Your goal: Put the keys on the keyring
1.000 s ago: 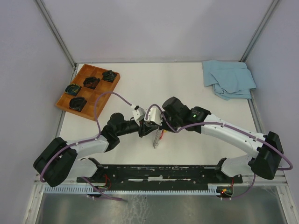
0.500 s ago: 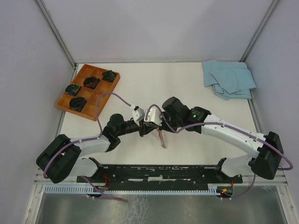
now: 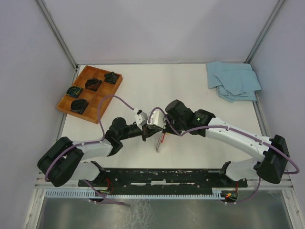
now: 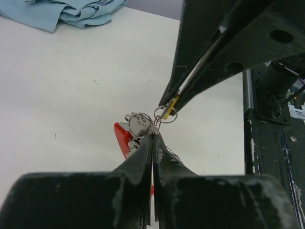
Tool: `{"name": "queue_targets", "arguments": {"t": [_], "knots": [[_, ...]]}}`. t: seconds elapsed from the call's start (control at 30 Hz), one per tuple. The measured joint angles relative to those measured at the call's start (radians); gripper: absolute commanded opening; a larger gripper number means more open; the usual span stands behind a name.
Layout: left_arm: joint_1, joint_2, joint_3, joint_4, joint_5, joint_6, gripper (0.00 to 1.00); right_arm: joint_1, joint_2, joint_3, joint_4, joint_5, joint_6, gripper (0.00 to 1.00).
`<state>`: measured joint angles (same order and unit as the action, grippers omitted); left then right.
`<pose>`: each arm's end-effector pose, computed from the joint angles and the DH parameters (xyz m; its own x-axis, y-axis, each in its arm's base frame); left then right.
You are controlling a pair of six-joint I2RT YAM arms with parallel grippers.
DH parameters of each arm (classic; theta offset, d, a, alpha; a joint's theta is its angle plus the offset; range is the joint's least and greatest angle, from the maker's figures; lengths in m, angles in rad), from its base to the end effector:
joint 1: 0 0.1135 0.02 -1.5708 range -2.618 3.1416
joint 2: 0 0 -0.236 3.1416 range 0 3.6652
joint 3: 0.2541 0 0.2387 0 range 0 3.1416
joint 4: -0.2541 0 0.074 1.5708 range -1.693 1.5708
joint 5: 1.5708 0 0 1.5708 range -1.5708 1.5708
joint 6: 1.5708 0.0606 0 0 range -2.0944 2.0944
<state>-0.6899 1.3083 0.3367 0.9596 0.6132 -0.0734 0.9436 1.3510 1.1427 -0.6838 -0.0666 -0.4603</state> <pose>0.1800 -0.1938 0.1830 -0.0799 -0.0118 -0.9967 0.9611 0.2644 -0.0802 0.1678 0.2383 0.2501 -0.0395 -0.8097 -0.5855 -0.9487 0.2144 -0.2325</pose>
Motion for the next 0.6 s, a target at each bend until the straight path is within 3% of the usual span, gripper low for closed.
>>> {"name": "queue_targets", "arguments": {"t": [0.6], "knots": [[-0.04, -0.018, -0.049, 0.102, -0.003, -0.002, 0.06, -0.021, -0.011, -0.031, -0.007, 0.041, 0.03, 0.01]]}}
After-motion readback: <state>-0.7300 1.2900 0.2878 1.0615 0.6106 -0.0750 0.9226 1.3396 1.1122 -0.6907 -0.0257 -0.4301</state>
